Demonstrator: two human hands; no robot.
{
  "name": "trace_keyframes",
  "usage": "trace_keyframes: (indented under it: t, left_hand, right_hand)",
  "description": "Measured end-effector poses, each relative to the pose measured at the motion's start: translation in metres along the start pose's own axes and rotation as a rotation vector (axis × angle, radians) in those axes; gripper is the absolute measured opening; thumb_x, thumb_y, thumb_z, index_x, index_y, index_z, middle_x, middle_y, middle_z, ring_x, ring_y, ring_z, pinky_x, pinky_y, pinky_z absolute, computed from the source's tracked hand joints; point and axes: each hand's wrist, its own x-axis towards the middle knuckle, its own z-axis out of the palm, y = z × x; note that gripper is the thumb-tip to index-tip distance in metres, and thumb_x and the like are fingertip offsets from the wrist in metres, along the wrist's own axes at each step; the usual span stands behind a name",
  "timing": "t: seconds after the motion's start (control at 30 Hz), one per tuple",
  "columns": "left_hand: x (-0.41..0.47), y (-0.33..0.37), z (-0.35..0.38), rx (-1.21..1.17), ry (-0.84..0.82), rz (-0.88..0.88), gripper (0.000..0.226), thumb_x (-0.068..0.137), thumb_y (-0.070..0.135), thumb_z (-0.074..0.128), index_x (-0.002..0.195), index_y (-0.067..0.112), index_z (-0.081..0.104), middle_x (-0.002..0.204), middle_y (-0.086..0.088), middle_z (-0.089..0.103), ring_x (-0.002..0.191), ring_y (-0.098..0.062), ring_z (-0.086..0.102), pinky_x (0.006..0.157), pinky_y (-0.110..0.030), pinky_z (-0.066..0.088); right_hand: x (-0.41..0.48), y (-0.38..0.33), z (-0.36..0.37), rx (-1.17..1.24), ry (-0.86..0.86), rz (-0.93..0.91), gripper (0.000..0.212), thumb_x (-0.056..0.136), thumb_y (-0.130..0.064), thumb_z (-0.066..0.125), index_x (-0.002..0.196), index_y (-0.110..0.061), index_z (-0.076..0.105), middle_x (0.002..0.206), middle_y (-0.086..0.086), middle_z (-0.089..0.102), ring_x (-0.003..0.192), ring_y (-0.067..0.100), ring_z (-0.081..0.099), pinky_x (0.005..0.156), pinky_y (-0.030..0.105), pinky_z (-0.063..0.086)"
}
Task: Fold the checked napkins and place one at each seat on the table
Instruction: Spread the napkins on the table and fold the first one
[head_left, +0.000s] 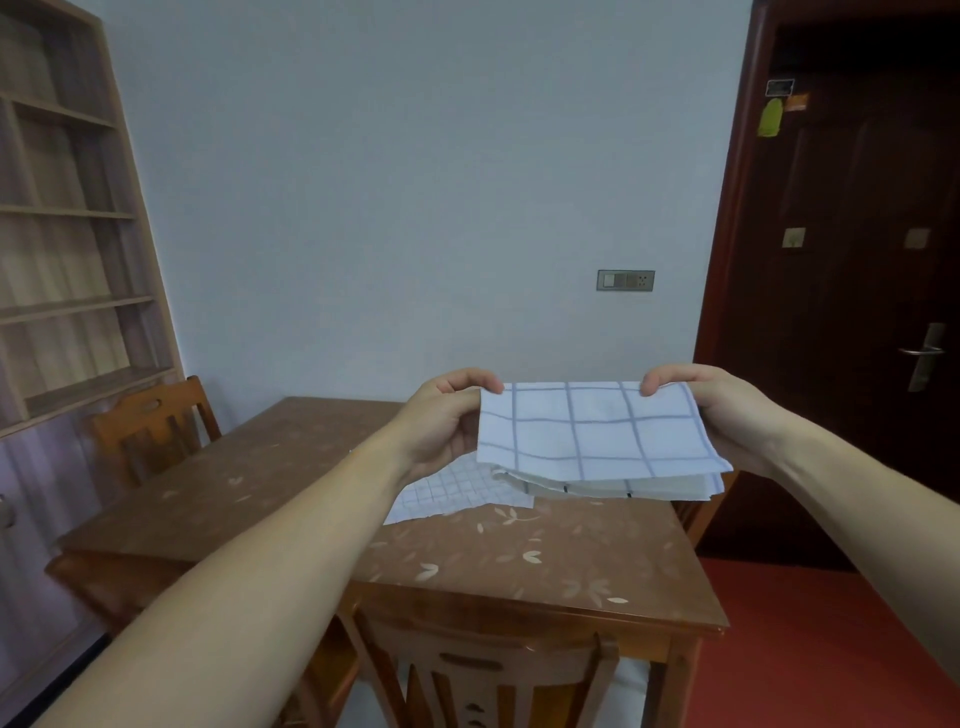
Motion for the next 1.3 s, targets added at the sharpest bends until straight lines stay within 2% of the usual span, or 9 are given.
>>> trace_keyframes:
  t: [0.2, 0.4, 0.53, 0.63, 0.73, 0.87, 1.03, 1.13, 1.3]
  left_hand:
    - [-0.003, 0.003, -0.004, 0.079, -0.019, -0.015, 0.029, 0.095, -0.005, 0.048, 0.078, 0.011, 0.064, 0.072, -0.006, 0.069, 0.062, -0.015, 0.065, 0.058, -0.023, 0.054]
    - [-0.004, 0.003, 0.000, 0.109, 0.113, -0.031, 0.035, 0.096, 0.013, 0.040, 0.084, 0.006, 0.073, 0.081, -0.006, 0.068, 0.074, -0.018, 0.063, 0.066, -0.034, 0.059]
    - [-0.001, -0.004, 0.007, 0.311, 0.261, 0.057, 0.013, 0.094, 0.016, 0.058, 0.094, 0.018, 0.071, 0.079, 0.003, 0.066, 0.061, -0.008, 0.061, 0.052, -0.020, 0.048]
    - [0.003, -0.010, 0.006, 0.326, 0.315, 0.155, 0.021, 0.093, 0.012, 0.059, 0.102, 0.031, 0.064, 0.080, 0.001, 0.066, 0.080, -0.015, 0.062, 0.074, -0.029, 0.052]
    - [0.003, -0.010, 0.008, 0.316, 0.340, 0.186, 0.028, 0.093, 0.013, 0.061, 0.111, 0.034, 0.060, 0.083, 0.001, 0.072, 0.102, -0.020, 0.064, 0.094, -0.033, 0.049]
    - [0.002, -0.005, 0.013, 0.314, 0.276, 0.191, 0.025, 0.091, 0.015, 0.065, 0.114, 0.026, 0.066, 0.096, 0.006, 0.074, 0.092, -0.010, 0.069, 0.082, -0.022, 0.052]
    - [0.004, -0.004, 0.032, 0.426, 0.125, 0.170, 0.019, 0.088, 0.015, 0.070, 0.106, 0.020, 0.072, 0.095, 0.003, 0.076, 0.090, -0.006, 0.069, 0.085, -0.021, 0.050]
    - [0.003, -0.003, 0.041, 0.443, 0.071, 0.195, 0.015, 0.088, 0.019, 0.071, 0.102, 0.015, 0.074, 0.094, 0.002, 0.077, 0.093, -0.009, 0.071, 0.089, -0.022, 0.053]
    - [0.001, -0.001, 0.045, 0.507, 0.136, 0.288, 0.008, 0.090, 0.026, 0.069, 0.088, 0.019, 0.072, 0.080, 0.006, 0.070, 0.070, -0.006, 0.061, 0.067, -0.011, 0.047]
  right_hand:
    - [-0.001, 0.002, 0.000, -0.035, -0.006, 0.067, 0.038, 0.093, 0.007, 0.042, 0.072, -0.011, 0.070, 0.113, 0.029, 0.067, 0.096, 0.040, 0.065, 0.096, 0.056, 0.042]
    - [-0.005, 0.000, 0.006, -0.100, -0.015, 0.044, 0.041, 0.093, -0.001, 0.037, 0.078, -0.002, 0.076, 0.107, 0.021, 0.072, 0.096, 0.035, 0.070, 0.079, 0.039, 0.059]
    - [-0.005, 0.004, 0.008, -0.308, -0.025, -0.017, 0.025, 0.095, -0.015, 0.056, 0.086, -0.008, 0.079, 0.089, 0.013, 0.069, 0.070, 0.034, 0.050, 0.068, 0.033, 0.046]
    - [-0.007, 0.003, 0.011, -0.318, -0.017, -0.018, 0.032, 0.082, -0.042, 0.068, 0.088, -0.012, 0.080, 0.081, 0.018, 0.061, 0.076, 0.030, 0.042, 0.085, 0.044, 0.053]
    - [-0.008, 0.004, 0.009, -0.381, -0.027, -0.011, 0.036, 0.083, -0.045, 0.066, 0.086, -0.012, 0.080, 0.075, 0.010, 0.070, 0.071, 0.022, 0.060, 0.096, 0.046, 0.053]
    - [-0.005, 0.005, 0.013, -0.584, -0.044, -0.060, 0.037, 0.079, -0.039, 0.076, 0.064, -0.009, 0.063, 0.076, 0.009, 0.071, 0.074, 0.024, 0.063, 0.079, 0.037, 0.054]
    - [0.002, -0.002, 0.048, -0.546, -0.013, -0.206, 0.028, 0.094, -0.036, 0.060, 0.096, -0.009, 0.066, 0.084, 0.001, 0.074, 0.075, 0.011, 0.068, 0.071, 0.028, 0.054]
    - [0.007, 0.001, 0.065, -0.753, 0.056, -0.309, 0.040, 0.097, -0.045, 0.052, 0.075, -0.014, 0.065, 0.061, -0.006, 0.055, 0.059, 0.007, 0.051, 0.060, 0.027, 0.042]
    - [0.010, 0.008, 0.074, -0.869, 0.151, -0.474, 0.047, 0.101, -0.034, 0.047, 0.058, -0.015, 0.043, 0.050, -0.007, 0.037, 0.049, 0.009, 0.035, 0.053, 0.030, 0.029]
